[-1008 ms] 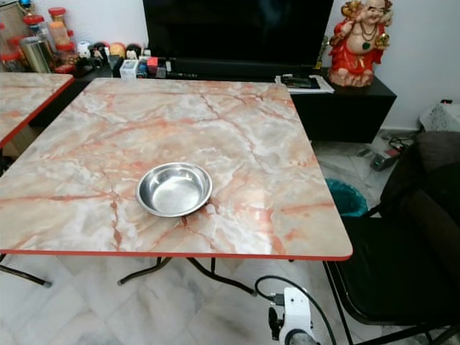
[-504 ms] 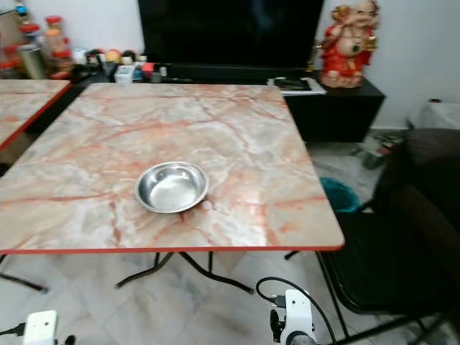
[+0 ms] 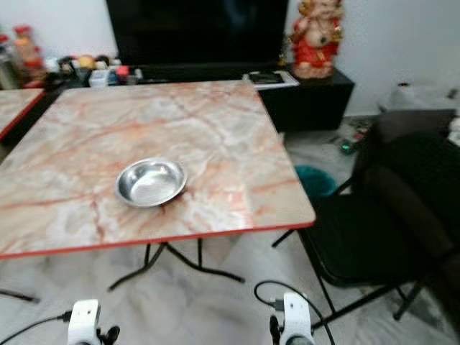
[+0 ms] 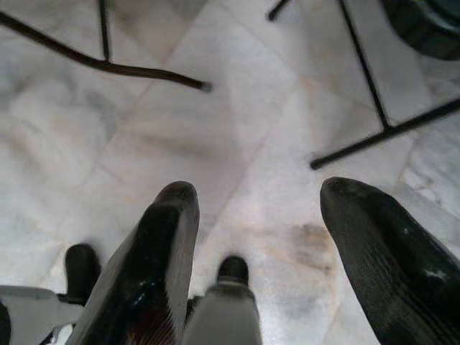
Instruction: Setting the table
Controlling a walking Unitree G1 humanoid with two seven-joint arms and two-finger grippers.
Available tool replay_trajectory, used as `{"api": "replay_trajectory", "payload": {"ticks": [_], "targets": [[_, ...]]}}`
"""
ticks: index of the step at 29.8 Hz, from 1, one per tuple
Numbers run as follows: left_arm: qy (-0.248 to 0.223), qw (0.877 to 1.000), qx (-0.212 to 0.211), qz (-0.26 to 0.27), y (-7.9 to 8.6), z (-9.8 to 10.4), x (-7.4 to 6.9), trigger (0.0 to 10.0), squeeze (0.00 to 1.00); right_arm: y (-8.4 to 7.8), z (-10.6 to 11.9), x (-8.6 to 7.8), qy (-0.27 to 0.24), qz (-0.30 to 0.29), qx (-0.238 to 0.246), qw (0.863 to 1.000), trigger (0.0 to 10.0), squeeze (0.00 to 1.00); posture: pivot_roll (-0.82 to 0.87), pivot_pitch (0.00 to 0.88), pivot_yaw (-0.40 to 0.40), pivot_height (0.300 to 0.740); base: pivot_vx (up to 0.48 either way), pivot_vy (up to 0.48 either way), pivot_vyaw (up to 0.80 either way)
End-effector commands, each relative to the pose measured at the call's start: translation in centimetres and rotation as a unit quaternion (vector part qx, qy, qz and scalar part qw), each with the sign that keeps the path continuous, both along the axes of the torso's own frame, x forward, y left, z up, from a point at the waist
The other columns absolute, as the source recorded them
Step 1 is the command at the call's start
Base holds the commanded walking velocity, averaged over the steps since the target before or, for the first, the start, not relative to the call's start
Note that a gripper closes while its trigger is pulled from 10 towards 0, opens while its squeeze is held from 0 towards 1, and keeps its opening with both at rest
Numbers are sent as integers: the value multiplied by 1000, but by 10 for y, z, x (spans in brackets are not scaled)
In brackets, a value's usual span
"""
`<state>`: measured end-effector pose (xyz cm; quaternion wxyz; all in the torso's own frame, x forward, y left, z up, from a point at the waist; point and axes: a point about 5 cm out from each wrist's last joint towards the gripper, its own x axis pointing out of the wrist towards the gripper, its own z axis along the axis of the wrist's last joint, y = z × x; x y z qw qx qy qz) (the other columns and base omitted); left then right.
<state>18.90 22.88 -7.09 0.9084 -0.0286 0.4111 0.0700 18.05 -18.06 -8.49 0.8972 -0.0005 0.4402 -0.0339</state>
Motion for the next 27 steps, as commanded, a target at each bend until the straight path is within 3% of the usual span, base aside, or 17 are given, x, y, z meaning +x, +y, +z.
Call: {"api": "replay_trajectory", "payload": {"ticks": [1, 8, 27], "targets": [[23, 1000, -7, 16, 1, -6, -12, 10000, 0, 3, 2, 6, -6, 3, 3, 1000, 10000, 0, 24, 0, 37, 740, 0, 356, 0], [33, 999, -9, 34, 5, -10, -20, 10000, 0, 7, 2, 5, -3, 16, 4, 1000, 10000, 0, 33, 0, 43, 740, 0, 352, 427], [41, 998, -11, 47, 7, -12, -26, 10000, 0, 5, 1, 4, -1, 11, 8, 1000, 10000, 0, 33, 0, 49, 740, 0, 377, 0]]}}
